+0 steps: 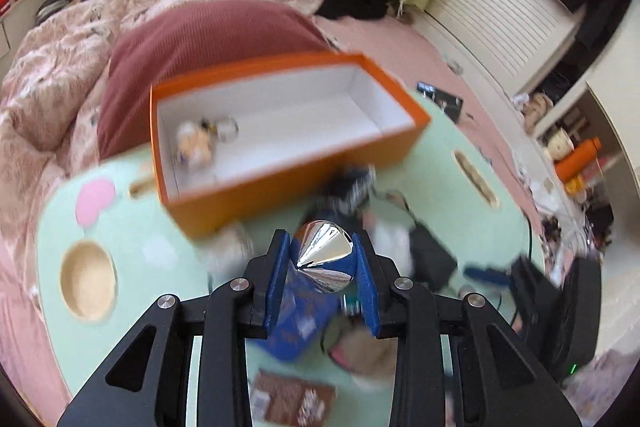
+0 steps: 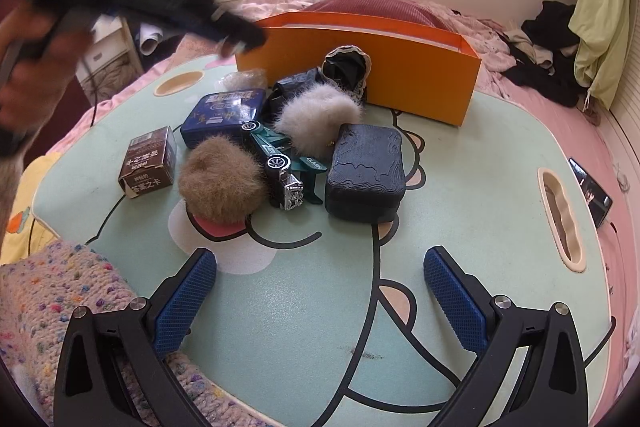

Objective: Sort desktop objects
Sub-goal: 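Carry the silver cone out and release it beside the card box, left gripper, then move the right gripper into the orange box toward the dog keychain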

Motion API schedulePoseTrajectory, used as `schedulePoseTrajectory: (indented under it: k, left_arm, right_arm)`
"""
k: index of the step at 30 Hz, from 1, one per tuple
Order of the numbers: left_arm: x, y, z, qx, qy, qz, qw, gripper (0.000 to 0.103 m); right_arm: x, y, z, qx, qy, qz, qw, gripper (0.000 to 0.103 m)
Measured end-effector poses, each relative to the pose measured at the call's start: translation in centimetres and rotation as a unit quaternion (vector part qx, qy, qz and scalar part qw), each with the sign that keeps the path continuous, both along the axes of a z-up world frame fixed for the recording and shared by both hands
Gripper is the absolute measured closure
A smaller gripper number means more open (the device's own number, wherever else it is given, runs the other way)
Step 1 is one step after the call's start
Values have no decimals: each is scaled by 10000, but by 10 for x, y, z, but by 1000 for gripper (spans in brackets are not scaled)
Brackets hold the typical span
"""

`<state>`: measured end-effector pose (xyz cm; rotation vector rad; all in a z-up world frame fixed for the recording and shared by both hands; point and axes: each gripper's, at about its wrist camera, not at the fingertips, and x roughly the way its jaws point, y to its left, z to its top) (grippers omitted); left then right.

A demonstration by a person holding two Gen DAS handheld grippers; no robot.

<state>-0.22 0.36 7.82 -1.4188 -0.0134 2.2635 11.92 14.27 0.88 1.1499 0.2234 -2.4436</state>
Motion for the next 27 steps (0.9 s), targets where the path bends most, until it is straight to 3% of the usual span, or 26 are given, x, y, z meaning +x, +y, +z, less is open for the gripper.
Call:
schedulePoseTrajectory:
  k: [4, 7, 9, 11, 13, 18, 25, 27]
  left_arm:
    - [29, 1, -29, -99, -220, -171, 9996, 69]
    - [40, 1, -30, -164, 141, -137, 9997, 69]
    - [38, 1, -29, 4, 127, -111, 9999, 68]
    - [38, 3, -26, 268, 112, -171, 9994, 55]
    - [40, 3, -21, 271, 267, -115, 9992, 46]
    - [48, -24, -6, 268, 636, 347, 9970, 38]
    - [96, -30, -9, -158, 933, 381, 9948, 38]
    - [115, -33, -14, -378, 1171, 709, 9899, 30]
  right_arm:
    - [0, 0, 0, 1, -1, -2, 10000, 0]
    - [-1, 0, 0, 4, -5, 2, 10000, 0]
    - [0, 0, 0, 7, -4, 2, 10000, 0]
    - [-1, -1, 0, 4, -5, 3, 10000, 0]
    - [-1, -1, 0, 6, -4, 1, 10000, 0]
    - [0, 0, 0, 4, -2, -1, 10000, 0]
    - [0, -1, 0, 6, -3, -5, 10000, 0]
    - [-1, -1, 0, 7, -3, -5, 10000, 0]
